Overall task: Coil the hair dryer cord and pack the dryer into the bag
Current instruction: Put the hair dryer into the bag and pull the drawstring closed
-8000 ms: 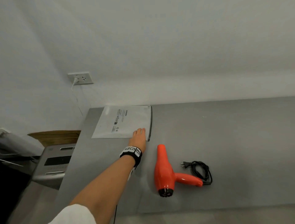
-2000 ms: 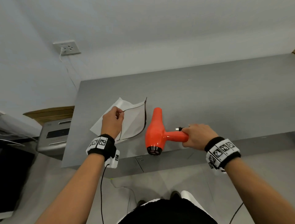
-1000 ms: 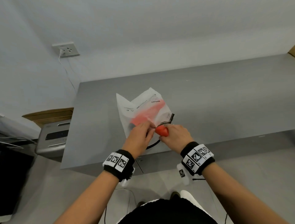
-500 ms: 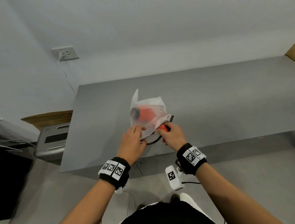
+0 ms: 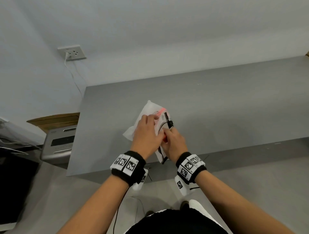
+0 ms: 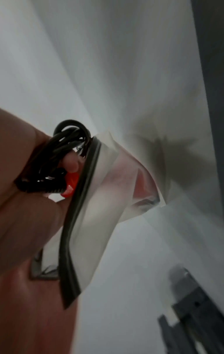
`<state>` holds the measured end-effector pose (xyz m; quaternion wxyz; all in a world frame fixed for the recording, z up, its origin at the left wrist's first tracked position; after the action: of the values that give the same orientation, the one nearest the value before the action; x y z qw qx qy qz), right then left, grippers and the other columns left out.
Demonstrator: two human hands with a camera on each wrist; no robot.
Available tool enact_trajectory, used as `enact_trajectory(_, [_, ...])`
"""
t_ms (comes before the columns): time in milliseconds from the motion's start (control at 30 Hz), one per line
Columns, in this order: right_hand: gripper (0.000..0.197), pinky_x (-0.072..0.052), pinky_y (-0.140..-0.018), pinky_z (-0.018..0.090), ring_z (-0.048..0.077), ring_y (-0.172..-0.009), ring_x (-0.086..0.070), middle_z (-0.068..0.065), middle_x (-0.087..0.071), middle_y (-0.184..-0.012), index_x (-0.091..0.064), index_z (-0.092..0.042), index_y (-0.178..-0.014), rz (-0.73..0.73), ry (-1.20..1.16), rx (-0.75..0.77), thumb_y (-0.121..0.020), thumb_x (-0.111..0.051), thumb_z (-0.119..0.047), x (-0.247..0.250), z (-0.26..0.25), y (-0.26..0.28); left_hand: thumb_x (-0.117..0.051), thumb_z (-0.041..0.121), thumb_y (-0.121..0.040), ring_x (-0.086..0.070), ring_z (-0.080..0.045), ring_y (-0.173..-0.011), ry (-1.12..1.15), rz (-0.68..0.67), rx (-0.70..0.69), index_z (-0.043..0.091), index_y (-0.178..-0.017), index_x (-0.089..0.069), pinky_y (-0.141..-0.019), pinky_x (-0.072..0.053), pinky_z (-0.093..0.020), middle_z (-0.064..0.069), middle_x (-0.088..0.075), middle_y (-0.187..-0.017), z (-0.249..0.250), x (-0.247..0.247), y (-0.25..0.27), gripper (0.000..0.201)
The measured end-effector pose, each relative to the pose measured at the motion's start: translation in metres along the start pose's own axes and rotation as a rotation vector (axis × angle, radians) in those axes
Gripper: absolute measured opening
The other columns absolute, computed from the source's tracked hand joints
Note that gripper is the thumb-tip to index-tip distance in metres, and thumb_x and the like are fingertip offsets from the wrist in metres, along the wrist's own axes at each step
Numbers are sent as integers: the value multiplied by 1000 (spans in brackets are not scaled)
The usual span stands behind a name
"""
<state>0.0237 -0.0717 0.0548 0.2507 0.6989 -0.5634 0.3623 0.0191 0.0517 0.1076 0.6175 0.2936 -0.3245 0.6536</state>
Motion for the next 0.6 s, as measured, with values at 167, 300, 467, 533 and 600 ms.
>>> enact_trajectory(167, [20,-39,-48,25,25,-56,-55,13,-59,-104,-61,-4,-108,27,219,299,-89,-60,-12,1,-21,15,-58,29,-94,-61,-25,-106,-70,-64,144,18,-125,-55,-95,-53,-43,-4,-62,-123,-1,-8,-39,33])
enact_trajectory(300, [21,-52,-45,30,24,-72,-58,10,-64,-89,-67,-4,-100,42,451,476,-82,-60,-13,5,-32,21,-56,27,-97,-61,-29,-99,-122,-46,124,12,-117,-57,-81,-49,-38,-7,-65,-104,2,-3,-53,25])
enact_trajectory(467, [33,-39,-42,24,19,-57,-55,3,-58,-88,-65,-9,-110,75,430,415,-78,-71,-14,17,-27,21,-48,18,-100,-54,-31,-120,-243,-199,81,20,-138,-55,-103,-46,-41,-11,-53,-131,-23,7,-66,39])
enact_trajectory(533, [35,-42,-44,23,18,-59,-59,2,-61,-89,-67,-10,-112,83,461,436,-77,-72,-14,20,-26,21,-54,18,-99,-55,-28,-118,-263,-258,31,21,-130,-63,-105,-46,-40,-10,-52,-126,-35,9,-69,32])
enact_trajectory(600, [35,-47,-46,26,19,-62,-61,2,-61,-91,-66,-10,-114,78,464,449,-80,-69,-13,22,-24,19,-62,20,-97,-56,-26,-113,-283,-263,-7,20,-117,-69,-101,-47,-37,-8,-54,-120,-38,11,-70,21])
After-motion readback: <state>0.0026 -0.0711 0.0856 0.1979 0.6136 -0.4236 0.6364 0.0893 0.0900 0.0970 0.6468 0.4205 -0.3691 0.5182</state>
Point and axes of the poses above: each hand's wrist, its own y-axis away from the middle knuckle, its own x-axis out of the back of the hand, z = x × y, the point moved 4 cm from there along -y, towards the middle knuckle
